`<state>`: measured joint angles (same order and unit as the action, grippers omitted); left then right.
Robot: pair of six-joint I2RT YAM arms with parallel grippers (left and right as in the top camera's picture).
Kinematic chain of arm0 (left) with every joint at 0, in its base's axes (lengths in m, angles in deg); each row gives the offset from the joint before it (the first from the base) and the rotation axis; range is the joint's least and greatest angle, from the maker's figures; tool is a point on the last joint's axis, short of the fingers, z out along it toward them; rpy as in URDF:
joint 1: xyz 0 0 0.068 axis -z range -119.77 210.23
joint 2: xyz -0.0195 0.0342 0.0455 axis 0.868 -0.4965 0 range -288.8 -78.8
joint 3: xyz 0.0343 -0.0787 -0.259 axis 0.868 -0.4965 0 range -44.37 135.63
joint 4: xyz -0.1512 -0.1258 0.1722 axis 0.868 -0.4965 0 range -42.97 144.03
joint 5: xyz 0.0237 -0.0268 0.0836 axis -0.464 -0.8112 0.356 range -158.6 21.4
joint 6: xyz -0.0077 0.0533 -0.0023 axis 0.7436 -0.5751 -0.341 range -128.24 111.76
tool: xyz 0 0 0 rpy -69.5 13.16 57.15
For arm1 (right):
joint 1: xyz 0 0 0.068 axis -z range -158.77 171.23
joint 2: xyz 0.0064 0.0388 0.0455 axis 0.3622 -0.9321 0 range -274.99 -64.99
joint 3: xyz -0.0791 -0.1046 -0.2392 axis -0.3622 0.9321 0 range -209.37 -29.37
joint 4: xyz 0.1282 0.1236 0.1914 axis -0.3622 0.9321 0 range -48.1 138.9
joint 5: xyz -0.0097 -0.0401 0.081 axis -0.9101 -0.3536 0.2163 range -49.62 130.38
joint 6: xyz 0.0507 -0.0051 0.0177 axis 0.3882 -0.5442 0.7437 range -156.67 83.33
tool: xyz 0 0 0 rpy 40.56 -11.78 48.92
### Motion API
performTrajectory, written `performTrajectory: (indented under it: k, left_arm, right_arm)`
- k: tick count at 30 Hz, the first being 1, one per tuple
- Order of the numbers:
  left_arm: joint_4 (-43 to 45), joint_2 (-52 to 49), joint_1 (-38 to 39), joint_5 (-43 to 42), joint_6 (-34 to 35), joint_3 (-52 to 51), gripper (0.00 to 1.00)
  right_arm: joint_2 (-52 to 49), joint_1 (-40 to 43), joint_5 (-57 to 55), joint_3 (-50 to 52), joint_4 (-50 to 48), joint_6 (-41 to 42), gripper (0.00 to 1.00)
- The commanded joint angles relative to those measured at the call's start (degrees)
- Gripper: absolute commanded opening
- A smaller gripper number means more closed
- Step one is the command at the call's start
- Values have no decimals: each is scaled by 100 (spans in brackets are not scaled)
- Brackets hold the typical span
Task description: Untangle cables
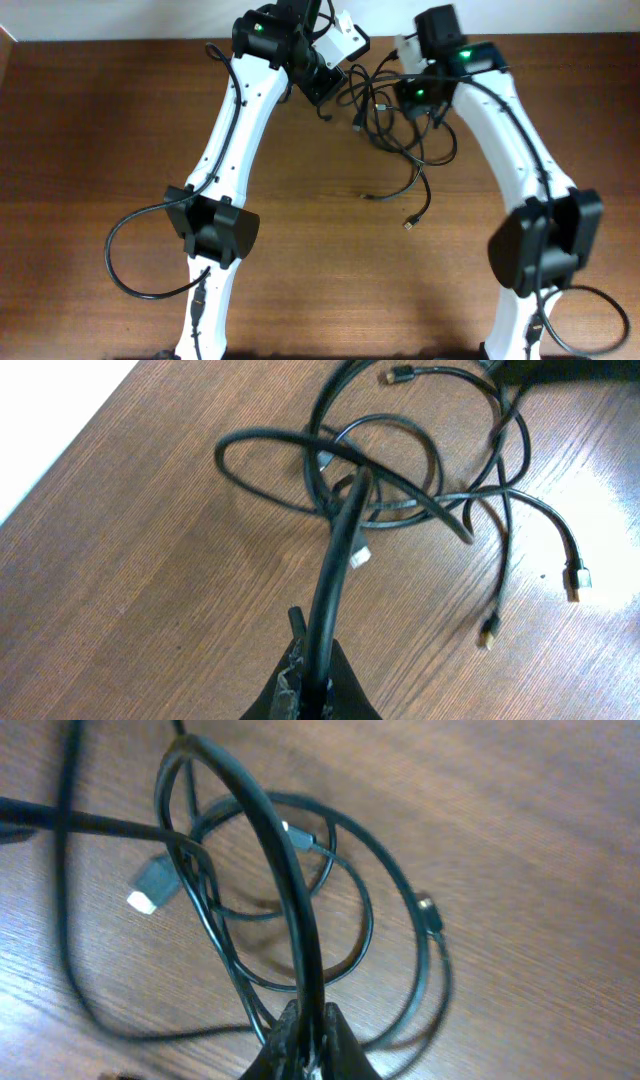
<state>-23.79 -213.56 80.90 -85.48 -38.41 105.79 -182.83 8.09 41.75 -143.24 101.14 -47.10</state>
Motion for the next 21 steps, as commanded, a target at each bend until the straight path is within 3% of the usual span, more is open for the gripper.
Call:
performTrajectory:
  k: [1,10,14,21]
  left_arm:
    - [13,52,7,39,96,63,0]
    - [-114,52,-7,72,94,63,0]
    - [-372,52,-90,566,96,63,0]
    - [-586,164,-986,837,616,63,0]
  right_arm:
    - [837,70,-94,-70,26,42,4]
    - [2306,210,-140,-70,48,44,4]
    - [2656,501,-205,-70,195,42,4]
    - [2636,879,-203,-68,481,42,4]
